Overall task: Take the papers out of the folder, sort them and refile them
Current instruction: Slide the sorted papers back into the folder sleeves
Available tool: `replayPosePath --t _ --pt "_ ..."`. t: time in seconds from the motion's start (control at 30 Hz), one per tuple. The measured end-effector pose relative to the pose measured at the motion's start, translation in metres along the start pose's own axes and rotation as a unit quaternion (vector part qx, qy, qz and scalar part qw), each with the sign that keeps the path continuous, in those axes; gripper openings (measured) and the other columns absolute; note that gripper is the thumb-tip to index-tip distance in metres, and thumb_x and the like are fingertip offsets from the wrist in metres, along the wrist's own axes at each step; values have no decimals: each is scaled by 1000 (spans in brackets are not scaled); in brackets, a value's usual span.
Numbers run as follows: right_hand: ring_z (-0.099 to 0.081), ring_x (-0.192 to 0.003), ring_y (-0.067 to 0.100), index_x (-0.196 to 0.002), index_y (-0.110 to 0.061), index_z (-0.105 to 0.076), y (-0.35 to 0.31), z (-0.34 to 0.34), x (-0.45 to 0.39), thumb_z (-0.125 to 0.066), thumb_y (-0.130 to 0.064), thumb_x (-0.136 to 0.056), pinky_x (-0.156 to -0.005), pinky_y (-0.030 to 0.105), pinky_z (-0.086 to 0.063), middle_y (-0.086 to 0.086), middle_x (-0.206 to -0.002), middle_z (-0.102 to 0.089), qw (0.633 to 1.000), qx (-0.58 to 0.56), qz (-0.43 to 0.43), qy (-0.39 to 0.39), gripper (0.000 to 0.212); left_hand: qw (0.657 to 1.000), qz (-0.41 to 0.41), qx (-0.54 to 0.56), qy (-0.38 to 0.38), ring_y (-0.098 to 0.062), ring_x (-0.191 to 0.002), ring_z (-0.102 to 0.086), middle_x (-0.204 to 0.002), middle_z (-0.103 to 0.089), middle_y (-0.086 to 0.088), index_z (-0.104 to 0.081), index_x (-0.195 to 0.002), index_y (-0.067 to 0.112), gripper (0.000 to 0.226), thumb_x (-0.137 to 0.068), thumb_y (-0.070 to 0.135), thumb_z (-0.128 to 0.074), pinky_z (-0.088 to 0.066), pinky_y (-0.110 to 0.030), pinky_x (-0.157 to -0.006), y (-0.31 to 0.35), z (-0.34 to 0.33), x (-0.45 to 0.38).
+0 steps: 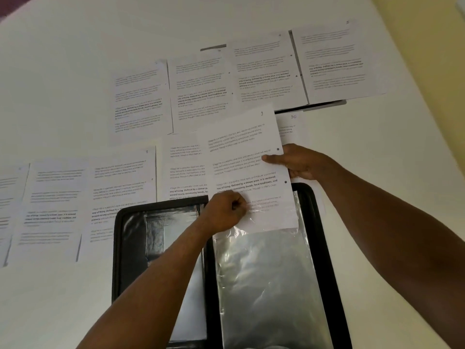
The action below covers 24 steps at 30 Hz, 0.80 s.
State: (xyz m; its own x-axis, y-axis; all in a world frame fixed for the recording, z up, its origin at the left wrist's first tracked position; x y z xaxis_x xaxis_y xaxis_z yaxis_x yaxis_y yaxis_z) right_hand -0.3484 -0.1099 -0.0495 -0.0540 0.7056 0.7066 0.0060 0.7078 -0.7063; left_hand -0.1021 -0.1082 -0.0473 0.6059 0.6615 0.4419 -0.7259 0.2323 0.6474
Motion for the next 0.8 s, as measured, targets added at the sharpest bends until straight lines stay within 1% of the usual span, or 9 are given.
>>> replayPosePath --t 0.07,0.13,0.27,0.4,0.47,0.53,0.63,0.7,0.8 --pt "-68 -101 19 -125 -13 -62 2 -1 -1 -70 -30 -87 -86 38 -56 4 -113 -71 999 23 6 26 43 1000 8 20 3 -8 -75 -56 -84 -64 2 -65 -84 12 10 -90 18 -61 -41 -18 -66 1 -2 -1" --pt "-68 -99 19 -124 -13 -61 4 0 -1 -70 -26 -88 -84 37 -57 4 -113 -70 998 47 7 32 40 999 16 36 7 -6 -71 -55 -82 -65 2 -66 -87 10 11 -91 18 -59 -41 -19 -64 2 -3 -1" --pt "-68 -102 21 -122 -13 -61 4 8 5 -73 -21 -83 -85 38 -56 6 -112 -71 999 30 -27 -10 42 998 29 56 11 -3 -67 -53 -76 -62 7 -66 -89 13 11 -93 20 -59 -40 -17 -62 0 -3 -1" --pt "-68 -104 21 -123 -15 -62 2 6 6 -74 -19 -81 -86 37 -57 6 -114 -71 998 17 -36 -41 44 994 29 93 -44 -13 -81 -65 -85 -71 3 -70 -91 15 10 -89 24 -66 -52 -28 -77 4 -5 -5" --pt "-68 -103 20 -122 -17 -61 1 1 3 -72 -25 -85 -85 39 -57 5 -113 -71 999 8 -26 -26 39 994 18 86 -58 -12 -73 -62 -78 -68 4 -71 -86 13 18 -88 31 -69 -49 -27 -74 11 -8 -8" --pt "-68 -101 21 -120 -16 -62 1 -3 -1 -69 -34 -87 -86 40 -56 5 -112 -71 1000 18 -13 17 38 994 16 87 -59 -13 -69 -58 -73 -65 -1 -69 -81 8 26 -88 32 -69 -48 -30 -72 18 -12 -12" --pt "-67 -100 21 -124 -9 -61 1 -7 -8 -67 -32 -90 -84 34 -56 8 -117 -69 997 4 7 78 42 993 17 92 -68 -15 -70 -58 -75 -66 -5 -68 -79 5 32 -87 36 -69 -49 -32 -73 31 -20 -17" --pt "-67 -100 20 -127 -7 -60 0 -9 -9 -66 -28 -91 -85 33 -55 10 -120 -67 996 -26 19 84 42 993 25 95 -70 -13 -68 -57 -74 -67 -7 -68 -77 5 33 -87 36 -69 -50 -33 -72 37 -25 -22" --pt "-66 -102 22 -128 -9 -60 2 -8 -9 -66 -26 -91 -87 36 -55 9 -122 -66 997 -20 23 69 41 989 37 125 -70 -17 -76 -62 -79 -68 -6 -67 -77 7 23 -90 26 -67 -53 -38 -82 46 -29 -28"
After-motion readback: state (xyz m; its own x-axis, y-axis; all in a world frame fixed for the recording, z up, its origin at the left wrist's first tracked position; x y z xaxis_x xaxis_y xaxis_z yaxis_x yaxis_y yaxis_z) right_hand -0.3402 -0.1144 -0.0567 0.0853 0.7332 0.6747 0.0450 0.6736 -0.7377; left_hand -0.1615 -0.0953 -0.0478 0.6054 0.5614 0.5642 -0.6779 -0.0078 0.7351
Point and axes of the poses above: each hand's wrist, its own x-axis away from the middle knuckle, its own z-axis out of the back of the hand, y = z × x, the point moved 1 cm from there along -x, towards the middle knuckle
